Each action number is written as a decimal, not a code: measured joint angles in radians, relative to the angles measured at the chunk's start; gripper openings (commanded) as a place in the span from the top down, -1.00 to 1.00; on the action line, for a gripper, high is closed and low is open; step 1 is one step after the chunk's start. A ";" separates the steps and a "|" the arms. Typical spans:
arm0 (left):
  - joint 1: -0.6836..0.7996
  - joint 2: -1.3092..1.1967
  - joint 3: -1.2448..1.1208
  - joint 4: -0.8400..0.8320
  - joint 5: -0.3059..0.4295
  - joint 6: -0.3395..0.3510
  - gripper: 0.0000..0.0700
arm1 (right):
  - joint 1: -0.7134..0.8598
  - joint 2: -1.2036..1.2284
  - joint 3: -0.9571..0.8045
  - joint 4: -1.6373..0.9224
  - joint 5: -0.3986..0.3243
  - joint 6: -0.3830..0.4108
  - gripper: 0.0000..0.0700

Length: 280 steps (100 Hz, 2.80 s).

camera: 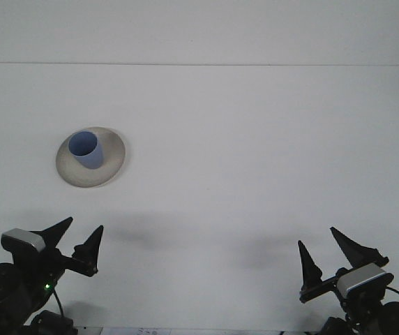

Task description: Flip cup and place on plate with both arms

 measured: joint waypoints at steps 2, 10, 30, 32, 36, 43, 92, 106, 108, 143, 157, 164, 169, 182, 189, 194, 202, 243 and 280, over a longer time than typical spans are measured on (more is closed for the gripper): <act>0.000 -0.010 -0.011 -0.004 0.000 -0.002 -0.52 | 0.000 0.000 0.000 0.000 0.000 0.000 -0.48; -0.001 -0.048 -0.040 -0.017 0.000 -0.009 -0.03 | 0.000 0.000 0.000 0.000 0.000 0.000 -0.31; -0.001 -0.067 -0.034 0.002 0.001 -0.019 0.97 | 0.000 0.000 0.000 -0.001 0.000 -0.003 0.98; -0.001 -0.067 -0.034 0.001 0.001 -0.020 0.97 | 0.000 0.000 0.000 -0.001 0.000 -0.003 0.98; -0.001 -0.067 -0.034 0.002 0.000 -0.020 0.97 | 0.000 0.000 0.000 -0.001 0.000 -0.003 0.98; -0.001 -0.067 -0.034 0.002 0.000 -0.021 0.97 | 0.000 0.000 0.000 0.000 0.000 -0.003 0.98; -0.001 -0.067 -0.034 0.002 0.000 -0.021 0.97 | 0.000 0.000 0.000 0.000 0.000 -0.003 0.98; -0.001 -0.067 -0.034 0.002 0.000 -0.021 0.97 | 0.000 0.000 0.000 0.000 -0.001 -0.003 0.98; -0.001 -0.067 -0.034 0.002 0.000 -0.020 0.97 | 0.000 0.000 0.000 0.000 0.000 -0.003 0.98; 0.163 -0.234 -0.388 0.351 -0.169 0.252 0.97 | 0.000 0.000 0.000 0.000 0.000 -0.003 0.98; 0.209 -0.291 -0.566 0.438 -0.238 0.279 0.97 | 0.000 0.000 0.000 0.000 0.000 -0.003 0.98; 0.214 -0.298 -0.628 0.477 -0.240 0.286 0.97 | 0.000 0.000 0.000 0.000 0.000 -0.003 0.98; 0.217 -0.301 -0.667 0.508 -0.240 0.292 0.97 | 0.000 0.000 0.000 0.000 0.000 -0.003 0.98; 0.217 -0.303 -0.679 0.554 -0.240 0.293 0.97 | 0.000 0.000 0.000 0.000 0.000 -0.003 0.98; 0.217 -0.306 -0.679 0.571 -0.240 0.293 0.97 | 0.000 0.000 0.000 0.000 0.000 -0.003 0.98; 0.217 -0.306 -0.679 0.573 -0.240 0.293 0.97 | 0.000 0.000 0.000 0.000 -0.001 -0.003 0.98; 0.217 -0.305 -0.679 0.586 -0.240 0.293 0.97 | 0.000 0.000 0.000 0.000 0.000 -0.003 0.98; 0.217 -0.305 -0.679 0.596 -0.240 0.293 0.97 | 0.000 0.000 0.000 0.000 0.000 -0.003 0.98; 0.217 -0.305 -0.679 0.596 -0.240 0.293 0.97 | -0.048 0.000 -0.001 0.001 -0.001 -0.015 0.98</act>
